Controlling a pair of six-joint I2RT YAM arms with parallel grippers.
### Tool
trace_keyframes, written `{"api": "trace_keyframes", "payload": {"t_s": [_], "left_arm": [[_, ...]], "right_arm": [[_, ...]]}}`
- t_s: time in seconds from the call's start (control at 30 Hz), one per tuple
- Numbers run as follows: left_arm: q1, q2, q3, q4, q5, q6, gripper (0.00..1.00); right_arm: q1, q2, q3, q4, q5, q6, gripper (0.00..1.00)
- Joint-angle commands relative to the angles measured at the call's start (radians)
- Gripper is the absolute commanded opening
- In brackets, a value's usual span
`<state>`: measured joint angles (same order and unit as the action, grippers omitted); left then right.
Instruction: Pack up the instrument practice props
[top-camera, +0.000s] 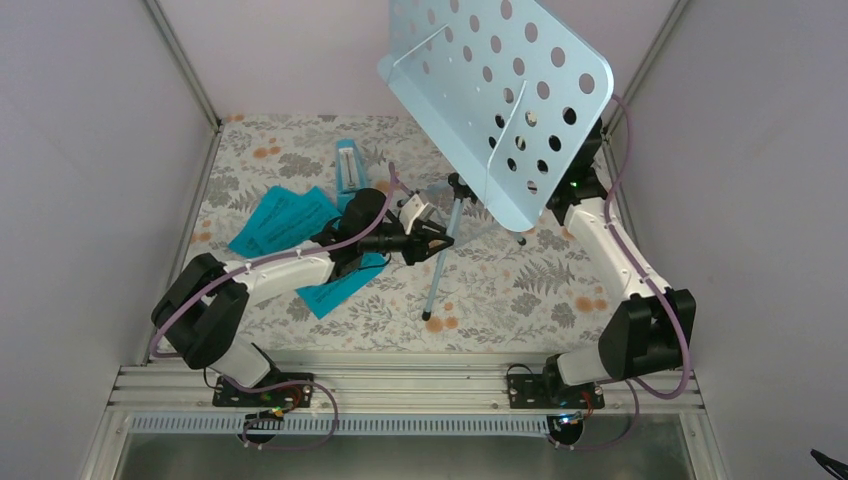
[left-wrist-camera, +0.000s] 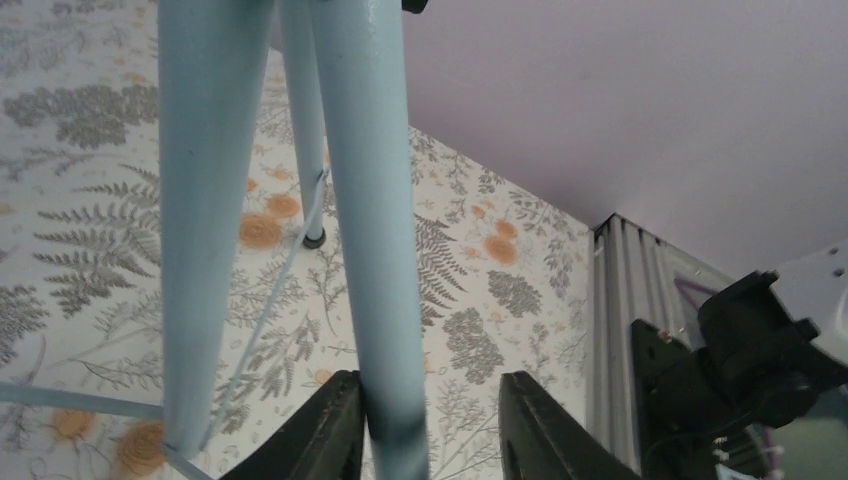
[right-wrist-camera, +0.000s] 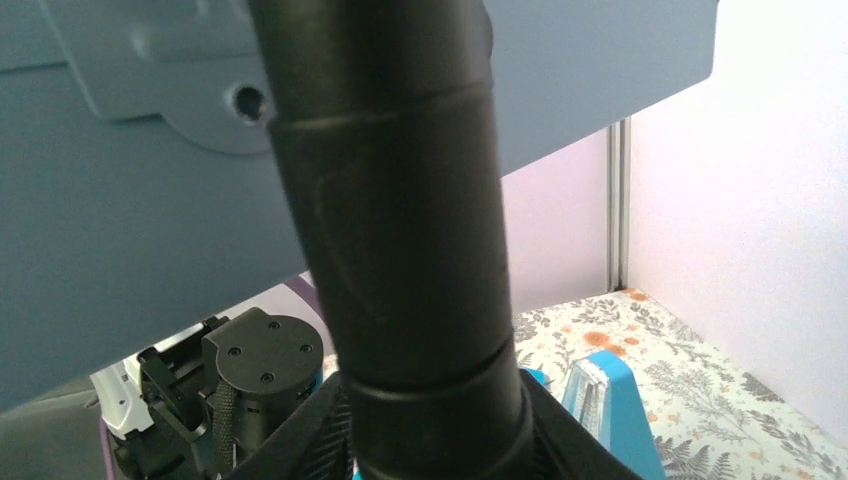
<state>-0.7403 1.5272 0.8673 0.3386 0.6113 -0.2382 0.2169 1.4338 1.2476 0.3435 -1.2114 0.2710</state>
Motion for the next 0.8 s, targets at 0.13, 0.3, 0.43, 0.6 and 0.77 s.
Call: {"api": "trace_keyframes", "payload": {"t_s": [0.13, 0.3, 0.43, 0.6, 0.77], "left_arm": [[-0.016, 0.014, 0.028, 0.057, -0.014, 0.025, 0.18], [-0.019, 0.01, 0.027, 0.06, -0.034, 0.021, 0.08], [-0.019, 0.005, 0.021, 0.061, -0.05, 0.017, 0.03], [-0.019, -0.001, 0.015, 0.067, -0.061, 0.012, 0.02], [-0.02, -0.005, 0.028, 0.092, -0.063, 0.007, 0.02]], "right_arm": [[0.007, -0.043, 0.014, 0.024, 0.026, -0.01, 0.36], [0.006, -0.059, 0.001, 0.038, 0.045, -0.004, 0.43], [0.006, -0.074, -0.023, 0.061, 0.058, 0.007, 0.42], [0.006, -0.095, -0.07, 0.099, 0.082, 0.028, 0.06], [0.016, -0.113, -0.112, 0.073, 0.101, 0.007, 0.04]]}}
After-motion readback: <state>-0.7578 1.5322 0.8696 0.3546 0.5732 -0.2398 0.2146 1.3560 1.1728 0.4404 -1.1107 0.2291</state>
